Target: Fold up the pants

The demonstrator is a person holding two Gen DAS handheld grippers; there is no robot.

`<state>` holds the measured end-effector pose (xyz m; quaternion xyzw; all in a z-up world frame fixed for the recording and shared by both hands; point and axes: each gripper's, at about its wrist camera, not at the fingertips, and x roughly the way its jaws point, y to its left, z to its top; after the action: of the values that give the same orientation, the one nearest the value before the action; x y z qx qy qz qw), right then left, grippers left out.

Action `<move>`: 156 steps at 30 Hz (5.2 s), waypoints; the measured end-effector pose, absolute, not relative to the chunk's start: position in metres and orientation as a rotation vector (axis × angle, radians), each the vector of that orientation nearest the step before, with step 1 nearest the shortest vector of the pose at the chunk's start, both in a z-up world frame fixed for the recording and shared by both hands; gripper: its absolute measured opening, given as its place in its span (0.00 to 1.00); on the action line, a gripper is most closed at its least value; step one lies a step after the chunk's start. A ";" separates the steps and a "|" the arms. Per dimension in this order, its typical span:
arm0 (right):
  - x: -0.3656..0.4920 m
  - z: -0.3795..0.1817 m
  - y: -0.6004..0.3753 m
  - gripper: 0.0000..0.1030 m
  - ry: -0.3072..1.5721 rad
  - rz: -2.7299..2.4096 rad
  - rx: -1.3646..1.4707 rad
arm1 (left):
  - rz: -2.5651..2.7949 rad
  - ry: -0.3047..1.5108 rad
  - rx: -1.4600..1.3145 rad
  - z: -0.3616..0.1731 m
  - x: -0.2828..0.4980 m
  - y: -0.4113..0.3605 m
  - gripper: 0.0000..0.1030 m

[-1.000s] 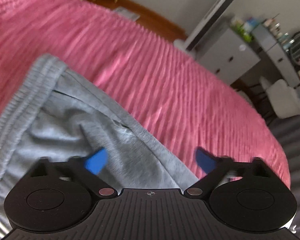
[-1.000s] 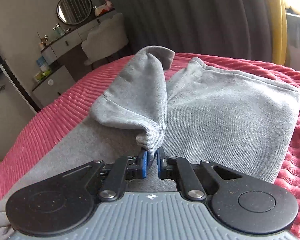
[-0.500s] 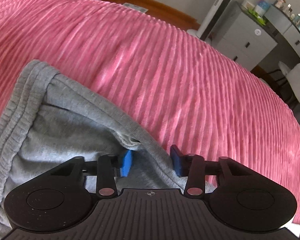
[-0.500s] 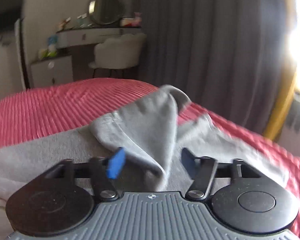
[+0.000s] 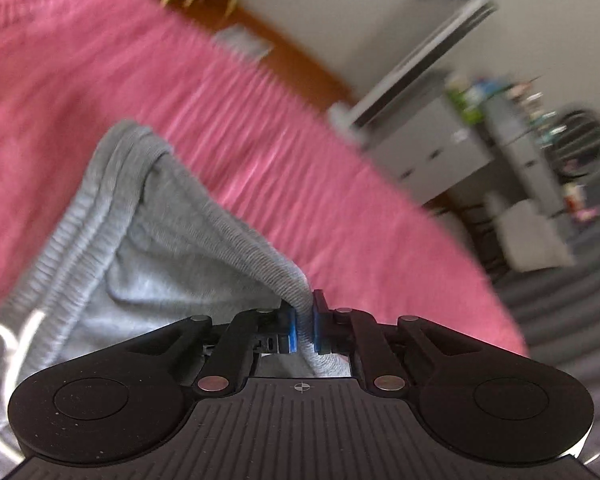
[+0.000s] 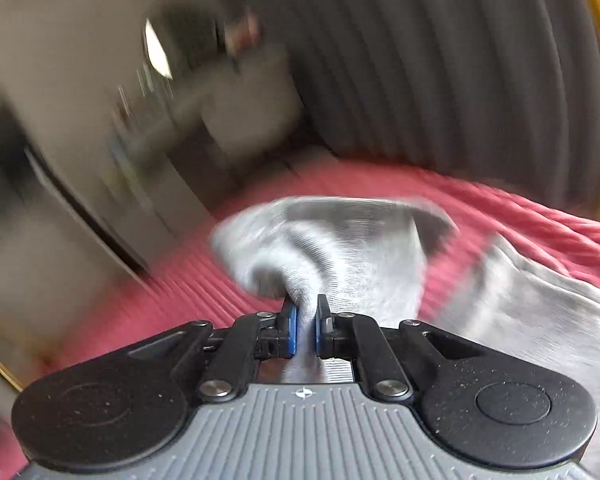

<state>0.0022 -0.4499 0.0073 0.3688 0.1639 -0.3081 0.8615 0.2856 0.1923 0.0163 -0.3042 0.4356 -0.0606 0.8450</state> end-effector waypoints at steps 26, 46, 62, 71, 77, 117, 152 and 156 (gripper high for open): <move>-0.179 -0.094 -0.434 0.21 0.431 -0.951 1.024 | -0.025 1.061 -0.666 -0.070 0.113 0.246 0.13; -0.237 -0.064 -0.426 0.18 0.404 -1.201 1.004 | 0.258 0.975 -0.578 -0.014 0.049 0.265 0.48; -0.127 -0.074 -0.334 0.33 0.714 -0.626 0.598 | -0.050 1.015 -0.073 -0.033 0.092 0.091 0.80; -0.078 -0.056 -0.307 0.43 0.707 -0.516 0.408 | -0.131 0.936 -0.139 -0.031 0.110 0.072 0.79; -0.038 -0.075 -0.295 0.52 0.778 -0.530 0.195 | -0.173 0.924 -0.101 -0.048 0.146 0.037 0.71; 0.102 -0.026 -0.224 0.81 0.745 -0.023 0.204 | 0.378 1.004 -0.140 -0.038 0.109 0.143 0.86; 0.246 -0.087 -0.091 0.42 1.302 0.373 0.563 | 0.223 0.921 -0.465 -0.034 0.107 0.227 0.87; 0.244 -0.092 -0.091 0.16 1.331 0.389 0.593 | 0.227 0.919 -0.474 -0.034 0.106 0.228 0.87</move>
<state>0.2442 -0.0912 -0.0919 0.2694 0.6044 0.1765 0.7287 0.1064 0.2278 -0.0341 -0.2259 0.4385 0.1084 0.8631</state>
